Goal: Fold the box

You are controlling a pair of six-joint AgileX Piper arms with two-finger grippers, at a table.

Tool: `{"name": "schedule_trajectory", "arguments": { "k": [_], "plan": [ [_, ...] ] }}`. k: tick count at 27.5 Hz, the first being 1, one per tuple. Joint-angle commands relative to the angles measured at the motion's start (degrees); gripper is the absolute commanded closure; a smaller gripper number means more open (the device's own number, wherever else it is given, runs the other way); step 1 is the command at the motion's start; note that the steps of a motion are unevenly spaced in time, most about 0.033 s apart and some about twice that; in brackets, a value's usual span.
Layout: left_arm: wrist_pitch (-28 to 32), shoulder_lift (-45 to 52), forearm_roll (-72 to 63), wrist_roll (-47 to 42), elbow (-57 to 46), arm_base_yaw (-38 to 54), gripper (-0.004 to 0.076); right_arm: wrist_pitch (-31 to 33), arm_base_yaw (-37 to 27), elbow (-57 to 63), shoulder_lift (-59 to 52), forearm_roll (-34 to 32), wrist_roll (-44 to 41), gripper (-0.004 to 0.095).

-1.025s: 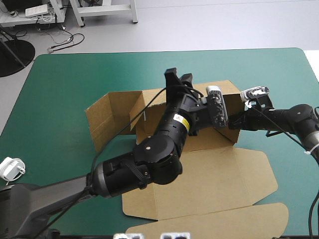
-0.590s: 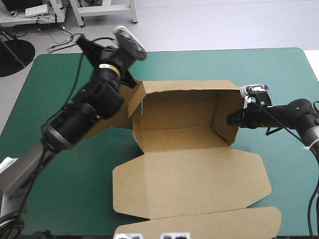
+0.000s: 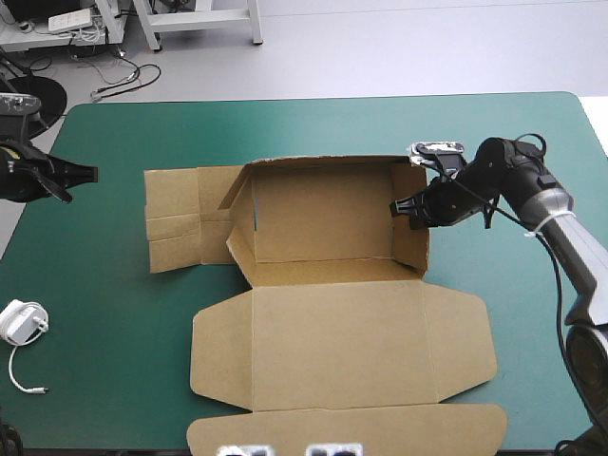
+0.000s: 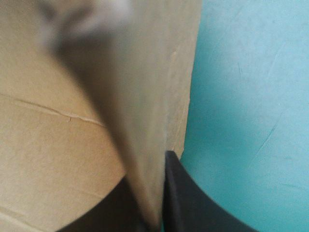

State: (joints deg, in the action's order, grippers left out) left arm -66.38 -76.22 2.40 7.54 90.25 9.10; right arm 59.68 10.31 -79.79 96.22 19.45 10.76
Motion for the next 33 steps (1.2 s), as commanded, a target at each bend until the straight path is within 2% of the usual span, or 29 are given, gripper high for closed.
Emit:
{"name": "schedule_trajectory", "arguments": {
  "k": [1,5,8,9,17,23,29,33],
  "plan": [
    [4.69,4.65,-5.55,2.14,-4.22,1.81,0.0718,-1.29,0.11,-4.49,3.20,1.07,-0.14,0.0888],
    [5.36,6.09,-6.66,2.41,-9.02,1.81,0.0718,-5.00,0.11,-9.70,7.31,0.94,2.64,0.0641],
    [5.50,6.09,-6.71,2.41,-10.55,1.81,0.0718,-6.02,0.11,-12.85,7.40,-0.55,2.74,0.0512],
    [5.50,6.09,-6.71,2.41,-10.53,1.81,0.0718,-4.56,0.11,-15.75,7.40,-2.07,2.74,0.0496],
    [6.21,6.09,-6.71,2.41,-10.53,1.81,0.0718,12.05,0.00,-36.12,6.66,-6.66,1.43,0.0500],
    [5.49,6.09,-6.71,2.41,-10.53,1.81,0.0718,12.06,0.00,-39.20,4.34,-6.69,-6.07,0.0505],
    [4.59,6.09,-6.71,2.41,-10.53,1.81,0.0718,11.78,0.00,-29.44,2.90,-6.45,-7.02,0.0505],
    [4.59,6.09,-6.71,2.41,-10.53,1.81,0.0718,8.23,0.00,-24.84,5.80,-6.33,-6.53,0.0505]
  ]
}}
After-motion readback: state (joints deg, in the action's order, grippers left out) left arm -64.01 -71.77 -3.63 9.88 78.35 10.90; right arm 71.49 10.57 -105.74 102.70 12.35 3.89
